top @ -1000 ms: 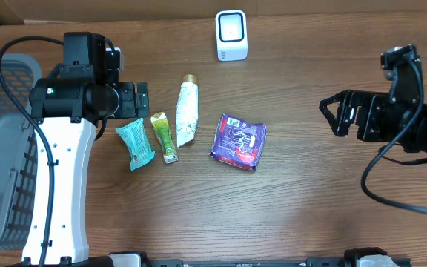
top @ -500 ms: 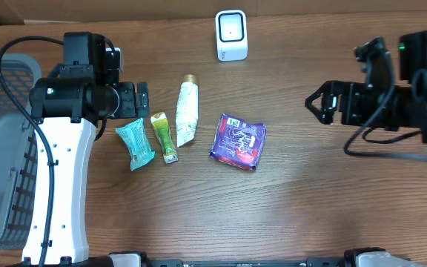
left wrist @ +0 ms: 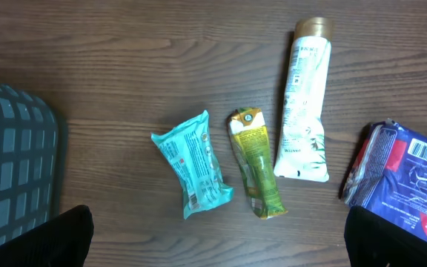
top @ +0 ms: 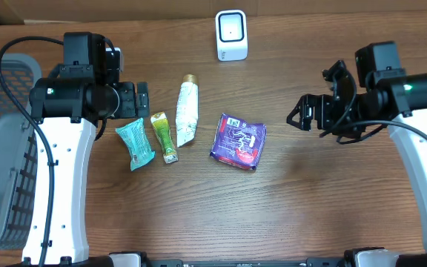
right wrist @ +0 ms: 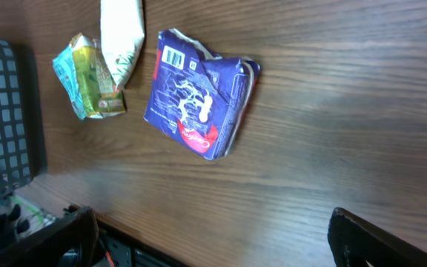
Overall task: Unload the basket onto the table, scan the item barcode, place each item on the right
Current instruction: 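Lower right gripper onto purple snack bag and grasp its edge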
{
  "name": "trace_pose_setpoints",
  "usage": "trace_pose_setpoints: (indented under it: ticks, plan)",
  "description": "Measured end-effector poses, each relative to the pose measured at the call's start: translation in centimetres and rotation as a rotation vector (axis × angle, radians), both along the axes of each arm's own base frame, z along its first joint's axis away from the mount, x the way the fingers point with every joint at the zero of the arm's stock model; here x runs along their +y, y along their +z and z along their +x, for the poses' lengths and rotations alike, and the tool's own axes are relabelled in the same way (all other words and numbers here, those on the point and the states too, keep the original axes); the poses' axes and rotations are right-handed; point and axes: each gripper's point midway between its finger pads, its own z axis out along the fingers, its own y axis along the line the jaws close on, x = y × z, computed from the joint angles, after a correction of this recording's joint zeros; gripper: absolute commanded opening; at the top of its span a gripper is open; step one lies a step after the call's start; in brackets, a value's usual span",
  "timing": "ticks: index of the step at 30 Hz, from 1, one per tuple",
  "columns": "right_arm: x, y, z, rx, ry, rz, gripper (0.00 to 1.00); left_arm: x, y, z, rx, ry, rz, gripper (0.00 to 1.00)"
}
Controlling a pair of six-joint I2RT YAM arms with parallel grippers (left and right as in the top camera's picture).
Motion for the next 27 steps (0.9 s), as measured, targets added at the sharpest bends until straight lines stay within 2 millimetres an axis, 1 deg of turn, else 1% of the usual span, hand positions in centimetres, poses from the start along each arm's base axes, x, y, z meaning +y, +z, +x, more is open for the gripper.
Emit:
trace_pose_setpoints:
  ticks: [4, 7, 11, 14, 18, 20, 22, 25, 27]
  plan:
    - [0.6, -1.5, 0.2, 0.004, 0.009, 0.04, 1.0, 0.0, 0.0, 0.0, 0.0, 0.0, 0.0, 1.0]
    - [1.1, -2.4, -0.1, 0.018, 0.019, 0.054, 1.0, 0.0, 0.0, 0.0, 0.0, 0.0, 0.0, 1.0]
    - [2.2, -3.8, -0.8, 0.042, 0.044, 0.063, 1.0, 0.0, 0.0, 0.0, 0.0, 0.0, 0.0, 0.99]
    - [3.6, -5.3, -1.0, 0.053, 0.045, 0.078, 1.0, 0.0, 0.0, 0.0, 0.0, 0.0, 0.0, 1.0]
    - [6.5, -7.7, -1.5, 0.078, 0.024, 0.113, 0.96, 0.0, 0.0, 0.0, 0.001, 0.0, 0.0, 1.0]
    - [7.8, -8.8, -1.7, 0.086, -0.006, 0.129, 0.95, 0.0, 0.0, 0.0, 0.0, 0.0, 0.0, 0.99]
    - [8.6, -10.2, -2.4, 0.136, -0.063, 0.122, 0.95, 0.0, 0.0, 0.0, 0.0, 0.0, 0.0, 1.0]
    - [9.0, -11.8, -3.5, 0.202, -0.145, 0.096, 0.95, 0.0, 0.0, 0.0, 0.0, 0.0, 0.0, 0.99]
    - [8.8, -12.6, -3.8, 0.233, -0.203, 0.076, 0.95, 0.0, 0.0, 0.0, 0.0, 0.0, 0.0, 1.0]
